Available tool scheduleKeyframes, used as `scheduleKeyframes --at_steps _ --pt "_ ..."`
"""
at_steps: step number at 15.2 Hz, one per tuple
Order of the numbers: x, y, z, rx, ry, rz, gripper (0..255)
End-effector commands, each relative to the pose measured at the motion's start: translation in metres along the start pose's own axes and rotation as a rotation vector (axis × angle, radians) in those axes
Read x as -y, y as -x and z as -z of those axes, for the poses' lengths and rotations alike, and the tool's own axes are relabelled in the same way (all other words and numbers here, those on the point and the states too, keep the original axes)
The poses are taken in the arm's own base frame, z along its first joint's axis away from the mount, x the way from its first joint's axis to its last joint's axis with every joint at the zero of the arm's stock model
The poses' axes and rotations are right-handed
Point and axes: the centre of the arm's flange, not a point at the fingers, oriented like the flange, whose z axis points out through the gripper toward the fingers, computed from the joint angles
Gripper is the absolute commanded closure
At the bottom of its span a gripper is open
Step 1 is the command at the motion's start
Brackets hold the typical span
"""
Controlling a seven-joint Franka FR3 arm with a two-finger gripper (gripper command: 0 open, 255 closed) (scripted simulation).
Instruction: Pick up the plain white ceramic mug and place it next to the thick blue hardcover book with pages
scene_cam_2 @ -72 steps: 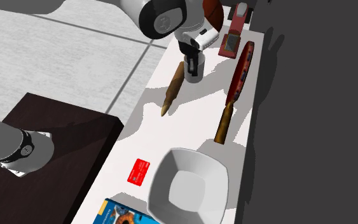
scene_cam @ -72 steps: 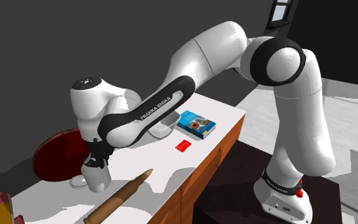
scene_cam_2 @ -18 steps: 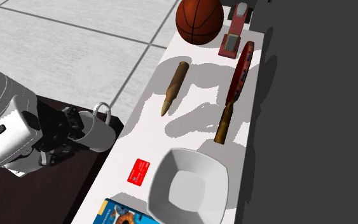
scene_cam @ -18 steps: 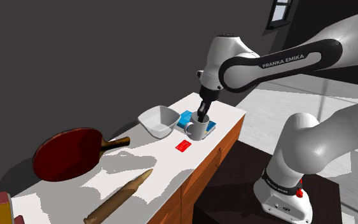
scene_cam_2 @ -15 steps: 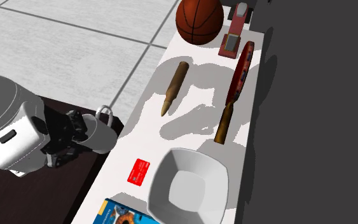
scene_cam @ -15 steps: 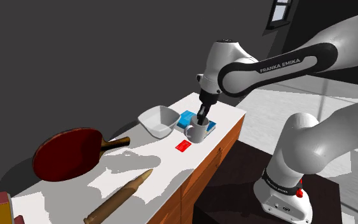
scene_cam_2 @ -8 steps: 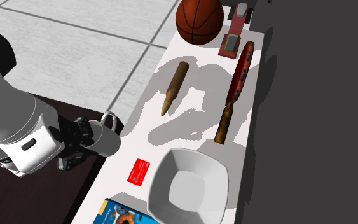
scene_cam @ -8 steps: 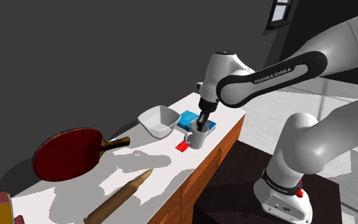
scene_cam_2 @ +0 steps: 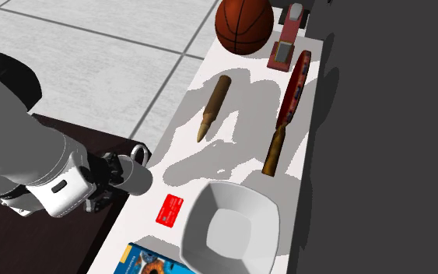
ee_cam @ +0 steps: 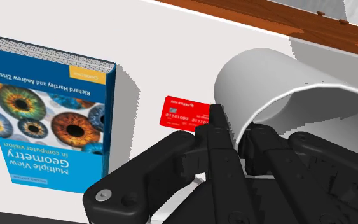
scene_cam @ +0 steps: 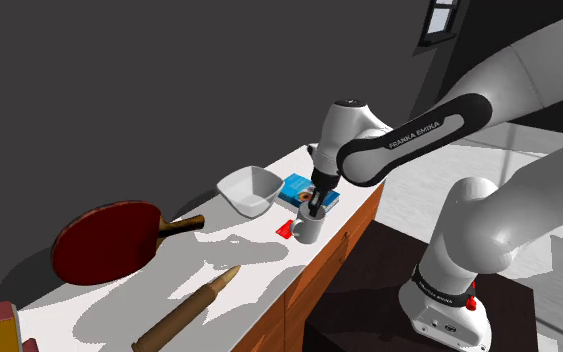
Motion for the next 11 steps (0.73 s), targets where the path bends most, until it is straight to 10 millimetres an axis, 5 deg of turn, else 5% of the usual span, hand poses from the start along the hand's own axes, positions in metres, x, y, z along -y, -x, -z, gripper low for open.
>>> scheduleKeyframes --at_steps 1,11 --pt "0.000 0.003 -0.010 -0.001 0.000 0.000 255" --pt "-0.001 0.010 -0.053 -0.001 0.000 0.000 255"
